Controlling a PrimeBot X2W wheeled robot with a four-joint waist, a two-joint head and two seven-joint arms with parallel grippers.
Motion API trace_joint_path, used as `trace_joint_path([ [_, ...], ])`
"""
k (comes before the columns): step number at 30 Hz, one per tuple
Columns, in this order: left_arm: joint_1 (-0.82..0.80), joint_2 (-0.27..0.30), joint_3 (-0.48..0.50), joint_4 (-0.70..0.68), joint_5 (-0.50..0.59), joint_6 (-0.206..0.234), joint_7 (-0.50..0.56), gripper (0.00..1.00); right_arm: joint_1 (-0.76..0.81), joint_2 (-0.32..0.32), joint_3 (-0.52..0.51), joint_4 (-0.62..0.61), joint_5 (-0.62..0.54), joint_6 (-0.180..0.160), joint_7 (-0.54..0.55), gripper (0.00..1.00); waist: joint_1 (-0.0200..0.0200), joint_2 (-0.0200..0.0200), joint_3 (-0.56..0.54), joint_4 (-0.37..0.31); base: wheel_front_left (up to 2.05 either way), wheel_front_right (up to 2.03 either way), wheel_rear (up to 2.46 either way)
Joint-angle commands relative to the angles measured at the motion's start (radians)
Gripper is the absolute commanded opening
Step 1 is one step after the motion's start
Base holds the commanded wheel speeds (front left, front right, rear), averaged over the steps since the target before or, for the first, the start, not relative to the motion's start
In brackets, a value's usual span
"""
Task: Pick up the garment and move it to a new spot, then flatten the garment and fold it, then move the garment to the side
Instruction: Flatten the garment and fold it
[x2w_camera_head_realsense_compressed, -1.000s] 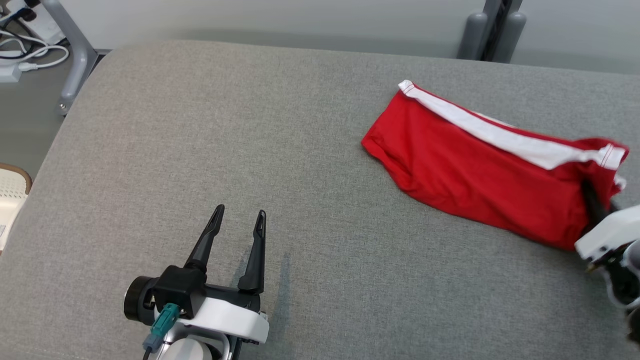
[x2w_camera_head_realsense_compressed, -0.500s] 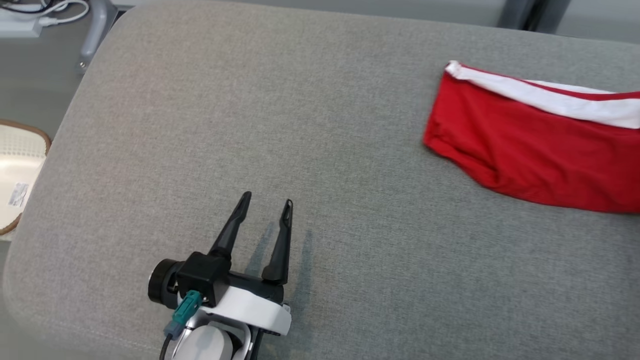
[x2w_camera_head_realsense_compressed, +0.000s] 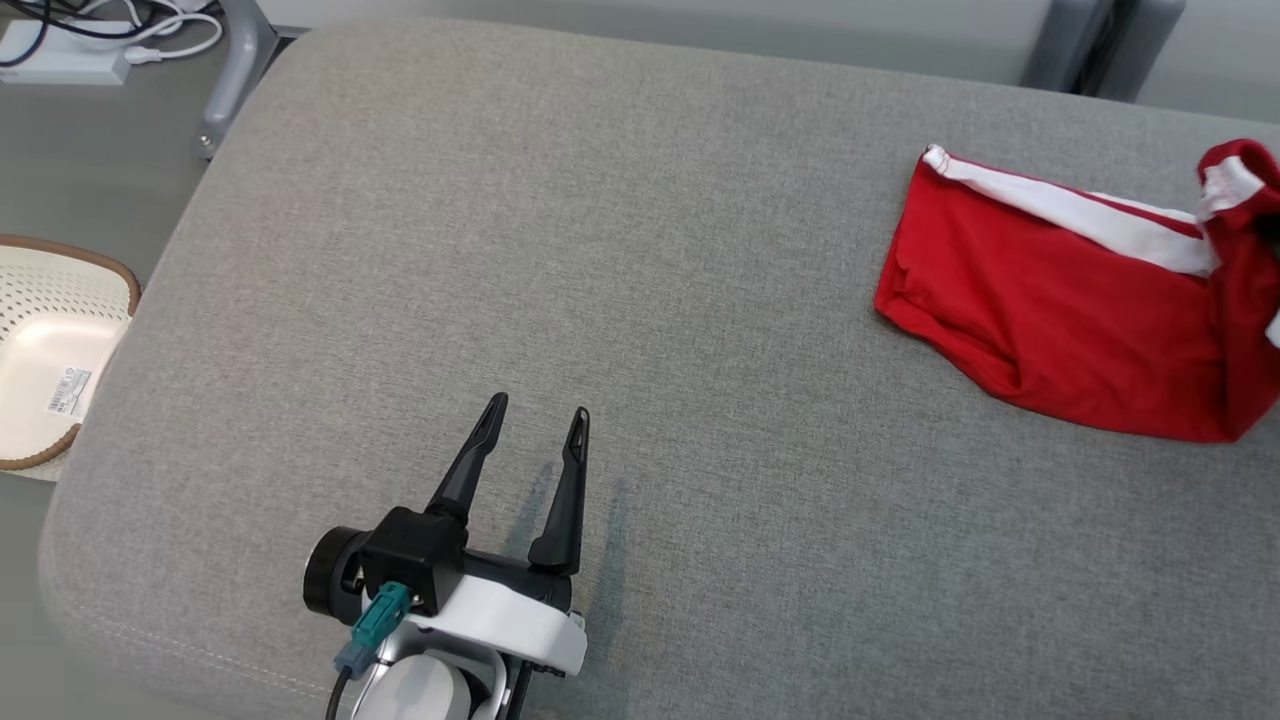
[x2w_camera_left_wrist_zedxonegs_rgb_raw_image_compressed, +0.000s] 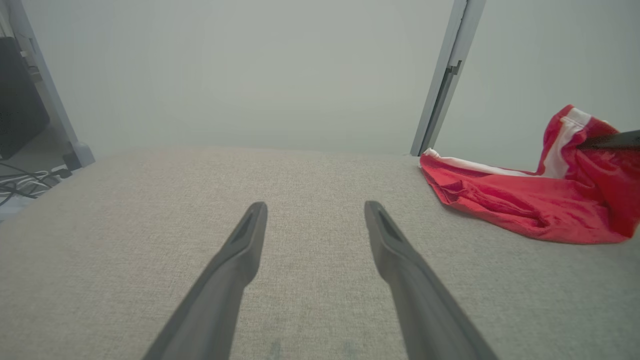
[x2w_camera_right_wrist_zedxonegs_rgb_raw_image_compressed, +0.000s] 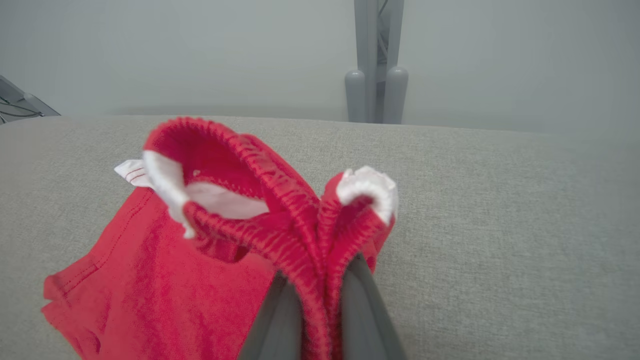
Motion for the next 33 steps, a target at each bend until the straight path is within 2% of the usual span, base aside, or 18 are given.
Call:
trace_joint_path([
  [1,-0.001,0.003,0.004,-0.001,-0.005,-0.001,-0.004,1.0,-0.013,0.017,-0.005,0.016,0.018,0.0,0.012,0.0,0.0,0.0,-0.013,0.005,0.0,0.0,0.0],
  [9,0.025,0.003,0.014,0.006,-0.02,-0.004,-0.004,1.0,-0.08,0.169,-0.053,0.148,0.113,0.0,0.044,0.0,0.0,0.0,-0.047,0.025,0.0,0.0,0.0],
  [10,0.025,0.003,0.014,0.006,-0.02,-0.004,-0.004,1.0,-0.08,0.169,-0.053,0.148,0.113,0.0,0.044,0.0,0.0,0.0,-0.047,0.025,0.0,0.0,0.0],
  [16,0.032,0.004,-0.004,0.012,-0.038,-0.007,-0.004,1.0,-0.14,0.297,-0.132,0.274,0.198,0.0,0.054,0.0,0.0,0.0,-0.05,0.046,0.0,0.0,0.0],
  [25,0.028,0.003,-0.037,-0.051,-0.062,-0.016,-0.004,1.0,-0.196,0.383,-0.181,0.36,0.238,0.0,0.026,0.0,0.0,0.0,-0.031,0.075,0.0,0.0,0.0],
  [33,0.017,0.003,-0.075,-0.056,-0.083,-0.007,-0.004,1.0,-0.202,0.415,-0.202,0.402,0.235,0.0,0.002,0.0,0.0,0.0,0.0,0.112,0.0,0.0,0.0],
])
